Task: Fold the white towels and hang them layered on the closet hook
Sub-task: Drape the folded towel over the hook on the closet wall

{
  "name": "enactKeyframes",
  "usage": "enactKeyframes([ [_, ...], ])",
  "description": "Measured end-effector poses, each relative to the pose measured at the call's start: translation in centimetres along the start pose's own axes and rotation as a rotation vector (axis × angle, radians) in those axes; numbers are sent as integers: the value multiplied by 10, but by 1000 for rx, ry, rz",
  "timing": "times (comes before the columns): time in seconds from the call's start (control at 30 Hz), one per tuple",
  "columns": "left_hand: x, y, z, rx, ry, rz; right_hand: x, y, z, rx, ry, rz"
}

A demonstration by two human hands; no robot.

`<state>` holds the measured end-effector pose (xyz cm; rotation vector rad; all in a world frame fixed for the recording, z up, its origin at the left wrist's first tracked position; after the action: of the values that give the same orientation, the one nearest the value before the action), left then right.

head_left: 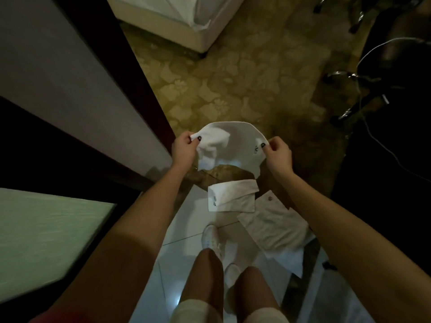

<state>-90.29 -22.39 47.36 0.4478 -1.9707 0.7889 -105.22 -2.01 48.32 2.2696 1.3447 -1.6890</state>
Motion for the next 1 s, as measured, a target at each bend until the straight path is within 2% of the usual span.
enactKeyframes([
  [0.13, 72, -16, -76, 10, 26, -75, -44, -53, -82, 202, 28, 161],
  [0.23, 110, -17, -133, 25, 50, -87, -64, -69, -147, 240, 18, 246],
  [0.43, 141, -20, -239, -68, 182, -142, -75, -79, -273, 9, -98, 329],
  [0.57, 143, -27, -295, -209, 198, -133, -77, -77, -339, 23, -117, 329],
  [0.7, 142, -41, -334, -458, 283, -127, -80, -68, -395, -114, -99, 319],
  [0.8, 140, -57, -365, -639, 377, -76, -83, -47, -441, -17, -117, 240],
  [1.0, 120, -83, -424, -885, 494, -21, -84, -3, -535, 195, -181, 194],
])
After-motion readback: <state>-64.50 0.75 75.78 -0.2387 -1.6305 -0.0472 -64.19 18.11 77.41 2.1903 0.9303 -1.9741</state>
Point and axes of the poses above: each hand's wrist, its own z-axis towards the middle knuckle, its own y-axis out of the palm, x = y × z, the point moved 1 cm from there along z, towards the middle knuckle, and after that the axes turned 10 degrees about -x, right-handed, at the moved point
